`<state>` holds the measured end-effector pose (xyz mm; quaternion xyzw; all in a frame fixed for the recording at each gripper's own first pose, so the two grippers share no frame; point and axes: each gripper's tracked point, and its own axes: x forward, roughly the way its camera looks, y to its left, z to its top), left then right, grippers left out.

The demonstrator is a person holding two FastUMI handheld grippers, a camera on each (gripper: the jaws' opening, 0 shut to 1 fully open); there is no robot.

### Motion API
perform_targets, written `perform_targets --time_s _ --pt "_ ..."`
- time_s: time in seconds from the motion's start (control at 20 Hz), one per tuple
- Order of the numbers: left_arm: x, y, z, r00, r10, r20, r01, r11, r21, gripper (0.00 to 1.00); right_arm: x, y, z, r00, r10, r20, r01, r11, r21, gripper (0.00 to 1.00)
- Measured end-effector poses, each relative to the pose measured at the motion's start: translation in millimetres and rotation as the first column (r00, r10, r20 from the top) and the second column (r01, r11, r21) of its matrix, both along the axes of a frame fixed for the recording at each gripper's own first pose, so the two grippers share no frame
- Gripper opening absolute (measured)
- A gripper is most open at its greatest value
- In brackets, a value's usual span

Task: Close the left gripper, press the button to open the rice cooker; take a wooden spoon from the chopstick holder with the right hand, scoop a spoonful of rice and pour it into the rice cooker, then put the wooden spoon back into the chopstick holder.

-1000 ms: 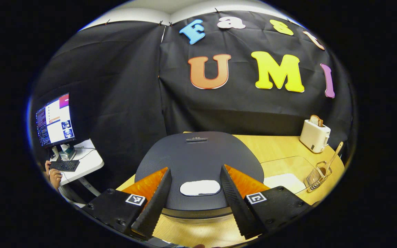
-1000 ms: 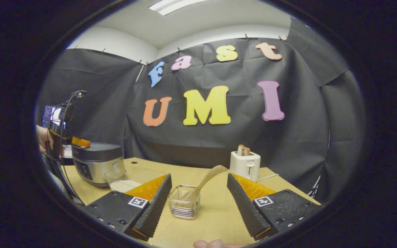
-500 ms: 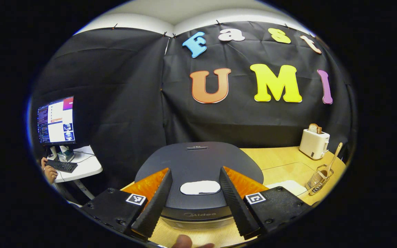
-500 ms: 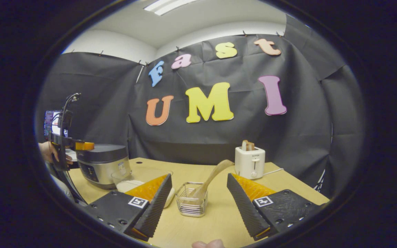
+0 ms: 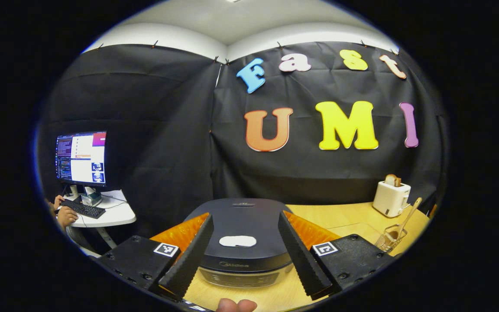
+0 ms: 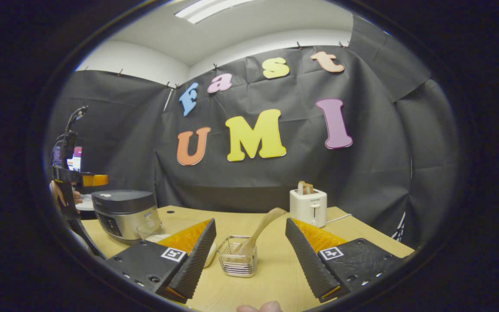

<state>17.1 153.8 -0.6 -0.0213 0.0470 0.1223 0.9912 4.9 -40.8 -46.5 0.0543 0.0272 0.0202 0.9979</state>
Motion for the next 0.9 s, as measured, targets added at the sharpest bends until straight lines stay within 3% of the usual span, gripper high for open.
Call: perform_targets --time_s 0.05,0.1,0.15,0.2,0.3,0.45,0.9 --pt "-3 -11 4 1.000 -0.017 0.019 0.017 1.000 -0.005 0.96 -2 0 2 1.000 -0.006 0.003 0.006 1.000 -0.005 0.91" --pt "-4 -23 5 0.999 -0.034 0.026 0.034 0.999 -0.016 0.96 -5 1 4 1.000 -0.009 0.010 0.009 1.000 -0.012 0.95" --pt "-5 -36 4 0.998 -0.054 0.028 0.055 0.998 -0.031 0.96 -8 2 7 1.000 -0.014 0.017 0.014 1.000 -0.025 0.91" --pt "-6 -49 3 0.997 -0.075 0.033 0.077 0.996 -0.048 0.96 -11 0 10 0.999 -0.023 0.027 0.024 0.999 -0.042 0.95" --pt "-8 -64 -1 0.994 -0.093 0.050 0.096 0.994 -0.054 1.00 -16 -4 20 0.997 -0.053 0.057 0.057 0.996 -0.069 0.95" --pt "-9 -85 -12 0.990 -0.130 0.047 0.133 0.988 -0.073 0.96 -18 -8 25 0.993 -0.093 0.077 0.100 0.990 -0.097 0.95" --pt "-30 -118 -1 0.970 -0.231 0.079 0.229 0.973 0.027 0.96 -15 14 22 0.992 -0.116 0.042 0.121 0.985 -0.126 0.95"
